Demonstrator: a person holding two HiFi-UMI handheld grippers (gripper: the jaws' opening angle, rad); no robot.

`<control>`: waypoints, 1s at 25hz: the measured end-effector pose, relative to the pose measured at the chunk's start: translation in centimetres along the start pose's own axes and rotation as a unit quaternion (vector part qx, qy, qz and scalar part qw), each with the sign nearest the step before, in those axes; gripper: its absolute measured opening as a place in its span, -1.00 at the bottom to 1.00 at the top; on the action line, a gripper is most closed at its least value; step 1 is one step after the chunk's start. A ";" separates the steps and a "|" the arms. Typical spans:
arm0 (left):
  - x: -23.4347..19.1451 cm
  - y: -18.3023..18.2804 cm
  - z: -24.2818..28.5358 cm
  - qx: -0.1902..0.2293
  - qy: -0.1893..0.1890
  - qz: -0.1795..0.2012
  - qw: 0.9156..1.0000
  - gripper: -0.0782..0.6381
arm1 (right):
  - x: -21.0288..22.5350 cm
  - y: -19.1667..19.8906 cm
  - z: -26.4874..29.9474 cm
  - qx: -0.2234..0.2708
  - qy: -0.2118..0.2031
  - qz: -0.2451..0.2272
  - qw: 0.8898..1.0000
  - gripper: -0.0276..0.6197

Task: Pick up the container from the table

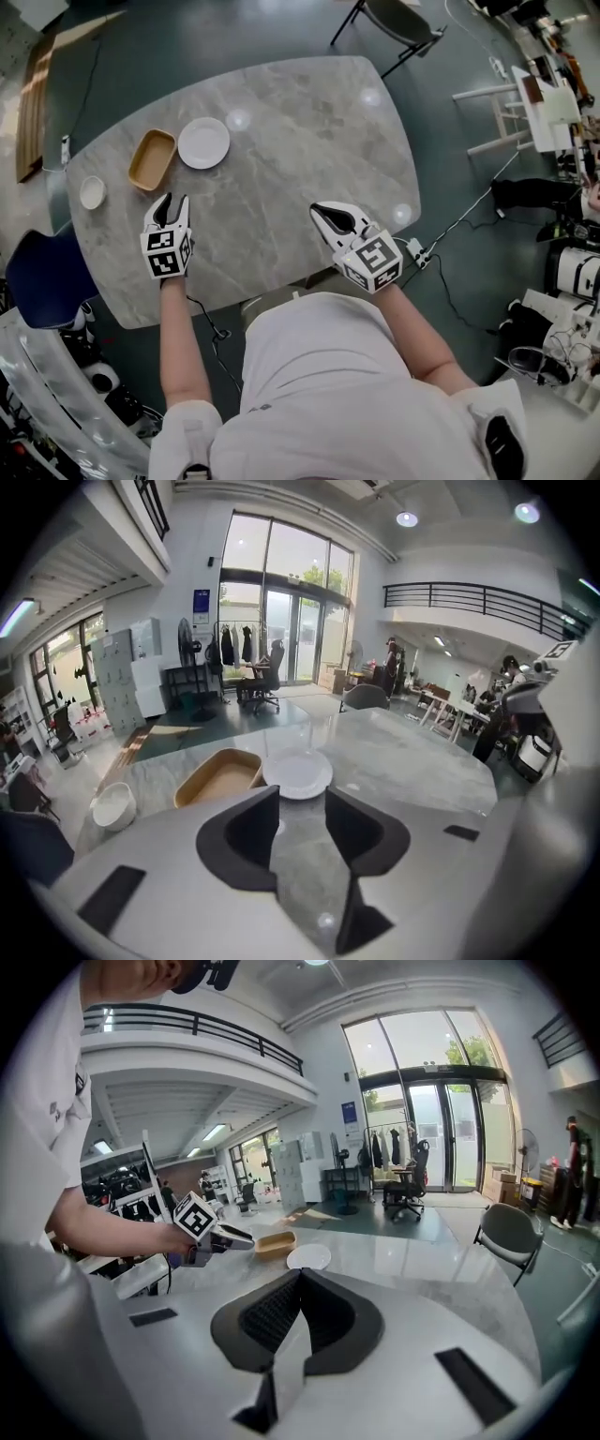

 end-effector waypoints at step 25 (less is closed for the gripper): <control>-10.0 4.2 12.9 -0.140 -0.063 0.130 0.979 -0.34 | 0.6 3.4 1.9 -0.070 0.061 0.041 0.995 -0.88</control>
Point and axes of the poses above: the fingertips, and each gripper's own axes: z forward along the fingers, x to its right, y out of its underside, the point moved 2 cm from there along -z, backward along the fingers, and after that the axes turned 2 degrees about -z, right-handed, at the moved point
